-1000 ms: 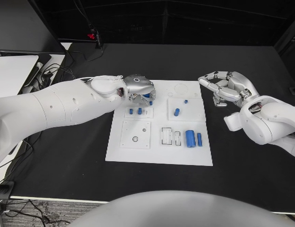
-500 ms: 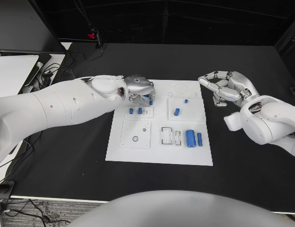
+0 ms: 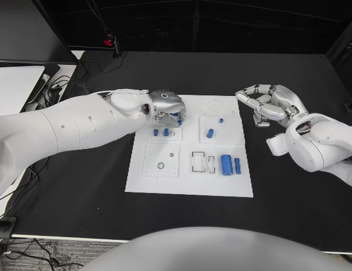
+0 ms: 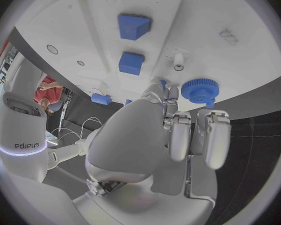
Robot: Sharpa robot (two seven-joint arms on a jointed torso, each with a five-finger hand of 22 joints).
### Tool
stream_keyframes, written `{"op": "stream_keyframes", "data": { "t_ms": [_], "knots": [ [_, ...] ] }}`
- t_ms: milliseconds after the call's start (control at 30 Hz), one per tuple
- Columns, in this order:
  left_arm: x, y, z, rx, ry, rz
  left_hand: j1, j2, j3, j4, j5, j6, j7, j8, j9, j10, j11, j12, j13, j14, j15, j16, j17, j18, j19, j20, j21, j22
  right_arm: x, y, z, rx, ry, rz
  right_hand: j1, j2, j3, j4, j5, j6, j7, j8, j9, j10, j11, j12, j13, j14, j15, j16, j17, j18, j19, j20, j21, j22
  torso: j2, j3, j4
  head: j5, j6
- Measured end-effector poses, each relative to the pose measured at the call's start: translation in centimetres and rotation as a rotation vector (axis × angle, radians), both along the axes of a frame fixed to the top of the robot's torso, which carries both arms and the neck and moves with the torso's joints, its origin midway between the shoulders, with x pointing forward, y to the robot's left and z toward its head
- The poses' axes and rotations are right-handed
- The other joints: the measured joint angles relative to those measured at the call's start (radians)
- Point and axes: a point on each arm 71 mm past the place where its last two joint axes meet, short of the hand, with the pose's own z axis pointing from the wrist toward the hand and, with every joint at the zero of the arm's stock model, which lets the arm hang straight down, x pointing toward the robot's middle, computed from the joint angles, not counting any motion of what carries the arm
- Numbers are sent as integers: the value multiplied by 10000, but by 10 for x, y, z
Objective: Assemble the parts on the task board
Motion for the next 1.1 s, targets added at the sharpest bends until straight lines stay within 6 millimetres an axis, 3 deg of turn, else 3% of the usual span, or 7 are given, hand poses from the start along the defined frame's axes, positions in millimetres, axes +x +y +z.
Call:
{"op": "stream_keyframes", "data": {
  "t_ms": [700,1100],
  "knots": [
    [2,0,1,115,135,55,52,52,153,13,0,278,-29,0,-13,341,-10,-146,-16,0,1,0,0,1,0,0,0,0,0,0,0,-6,23,-4,0,0,0,0,0,0,0,0,0,0,0,0,4,0,0,0,2,0,0,0,0,0,-5,1,9,-11,-47],
    [2,0,2,126,161,63,217,152,544,-22,-28,910,-89,119,-18,1055,-87,-261,-1,0,-70,0,0,2,0,1,0,0,0,0,0,-8,30,-7,0,0,0,0,0,0,0,0,0,0,0,0,6,0,0,0,7,0,0,0,0,0,-4,0,9,-18,-52]
  ]
}}
